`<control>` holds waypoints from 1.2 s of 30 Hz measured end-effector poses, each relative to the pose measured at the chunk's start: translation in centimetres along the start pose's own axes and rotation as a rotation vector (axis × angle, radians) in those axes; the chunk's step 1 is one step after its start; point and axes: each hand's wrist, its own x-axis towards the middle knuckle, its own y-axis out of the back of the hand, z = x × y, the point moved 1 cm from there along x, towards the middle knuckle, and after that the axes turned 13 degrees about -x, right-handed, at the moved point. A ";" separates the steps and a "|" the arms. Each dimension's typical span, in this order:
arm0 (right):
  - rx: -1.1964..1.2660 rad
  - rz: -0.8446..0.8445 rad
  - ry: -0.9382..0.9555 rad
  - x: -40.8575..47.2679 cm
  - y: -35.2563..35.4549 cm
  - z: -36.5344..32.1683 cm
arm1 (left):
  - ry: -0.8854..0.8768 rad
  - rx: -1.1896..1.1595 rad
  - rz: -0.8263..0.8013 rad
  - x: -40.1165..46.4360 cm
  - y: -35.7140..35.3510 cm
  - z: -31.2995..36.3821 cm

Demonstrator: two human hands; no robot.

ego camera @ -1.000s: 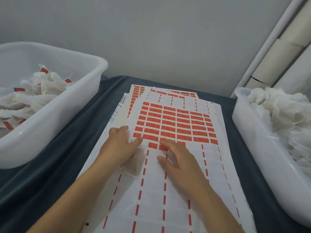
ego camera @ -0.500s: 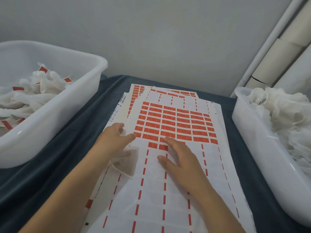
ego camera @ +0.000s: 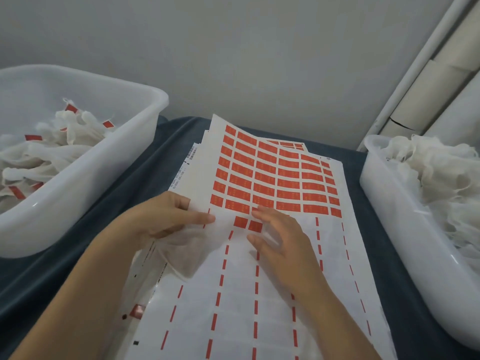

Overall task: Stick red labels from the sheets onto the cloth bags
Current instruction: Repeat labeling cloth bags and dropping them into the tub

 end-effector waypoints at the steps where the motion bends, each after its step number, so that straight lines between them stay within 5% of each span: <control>1: -0.005 0.010 0.005 0.0 0.0 0.0 | 0.003 0.009 -0.051 -0.2 0.2 0.1; 8: -0.033 0.037 0.053 0.1 -0.3 -0.1 | -0.129 0.107 -0.097 -0.1 0.2 0.2; 17: -0.010 0.087 0.100 0.0 -0.7 -0.3 | -0.122 -0.167 -0.252 -0.3 -2.0 -0.7; 24: -0.090 0.344 0.177 0.0 -0.8 -1.0 | -0.172 -0.312 -0.339 0.3 -2.3 -1.0; 36: -0.102 0.369 0.295 -0.3 0.0 -1.0 | -0.236 -0.224 -0.288 -0.2 -2.7 -0.6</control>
